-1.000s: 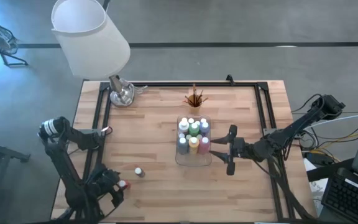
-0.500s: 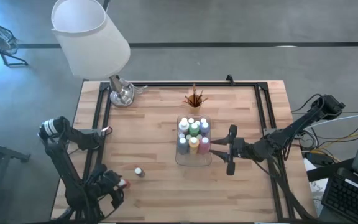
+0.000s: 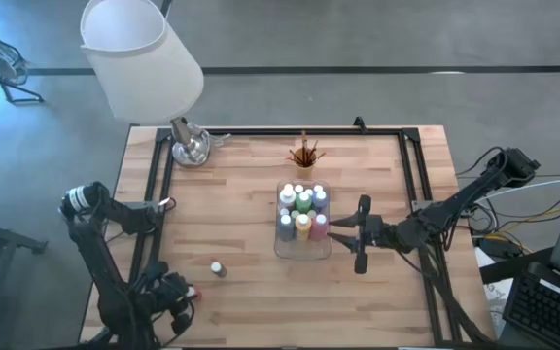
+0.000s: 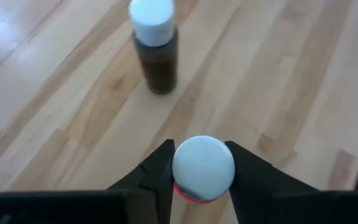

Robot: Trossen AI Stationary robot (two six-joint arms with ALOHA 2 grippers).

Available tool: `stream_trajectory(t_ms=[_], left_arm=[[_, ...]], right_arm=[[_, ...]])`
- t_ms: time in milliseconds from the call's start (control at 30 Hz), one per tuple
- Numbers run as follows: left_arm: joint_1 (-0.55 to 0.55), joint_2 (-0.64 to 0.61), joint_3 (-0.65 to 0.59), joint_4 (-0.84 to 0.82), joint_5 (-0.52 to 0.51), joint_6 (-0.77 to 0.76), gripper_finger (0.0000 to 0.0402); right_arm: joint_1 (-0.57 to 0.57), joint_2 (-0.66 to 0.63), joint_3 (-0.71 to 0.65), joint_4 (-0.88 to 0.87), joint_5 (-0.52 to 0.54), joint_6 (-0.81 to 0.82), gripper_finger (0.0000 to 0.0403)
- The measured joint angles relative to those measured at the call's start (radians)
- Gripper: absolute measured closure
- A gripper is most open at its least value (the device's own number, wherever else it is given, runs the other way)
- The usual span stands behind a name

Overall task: Pick & Place Paint Supplies
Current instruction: Put the small dark orange paint bottle into the transparent bin

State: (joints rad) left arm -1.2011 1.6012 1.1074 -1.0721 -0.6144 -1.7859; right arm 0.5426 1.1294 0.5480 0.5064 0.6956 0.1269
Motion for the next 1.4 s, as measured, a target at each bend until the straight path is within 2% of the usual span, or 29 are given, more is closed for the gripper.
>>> stream_trajectory(t_ms=[167, 367, 533, 633, 700, 867, 1000, 1133, 1267, 1400], left_arm=[[0.002, 0.000, 0.062, -0.003, -0.020, 0.066, 0.0281], [0.007, 0.000, 0.174, -0.020, -0.147, 0.197, 0.0281], [0.044, 0.000, 0.281, -0.020, -0.266, 0.376, 0.0279], [0.095, 0.000, 0.337, -0.019, -0.296, 0.505, 0.0279], [0.144, 0.000, 0.367, -0.010, -0.305, 0.600, 0.0279], [0.293, -0.001, 0.410, 0.100, -0.258, 0.902, 0.0279], [0.422, -0.001, 0.411, 0.225, -0.151, 1.120, 0.0279], [0.533, -0.001, 0.410, 0.299, -0.092, 1.263, 0.0279], [0.616, -0.001, 0.410, 0.359, -0.075, 1.381, 0.0278], [0.695, -0.001, 0.404, 0.438, 0.004, 1.461, 0.0278]], right_arm=[[0.000, 0.000, 0.000, 0.000, 0.000, 0.000, 0.0284], [0.000, 0.000, 0.000, 0.000, 0.001, 0.000, 0.0292], [0.000, 0.000, 0.000, 0.000, 0.007, 0.007, 0.0300], [0.000, -0.001, 0.000, 0.000, 0.029, 0.029, 0.0305], [0.001, -0.002, 0.000, 0.000, 0.083, 0.031, 0.0310], [0.000, -0.011, 0.000, -0.021, 0.165, 0.001, 0.0317], [0.001, -0.035, 0.000, -0.090, 0.226, 0.005, 0.0309], [0.000, -0.096, 0.000, -0.231, 0.303, 0.079, 0.0298], [0.000, -0.174, 0.000, -0.375, 0.311, 0.163, 0.0286], [0.000, -0.237, -0.013, -0.460, 0.329, 0.196, 0.0273]])
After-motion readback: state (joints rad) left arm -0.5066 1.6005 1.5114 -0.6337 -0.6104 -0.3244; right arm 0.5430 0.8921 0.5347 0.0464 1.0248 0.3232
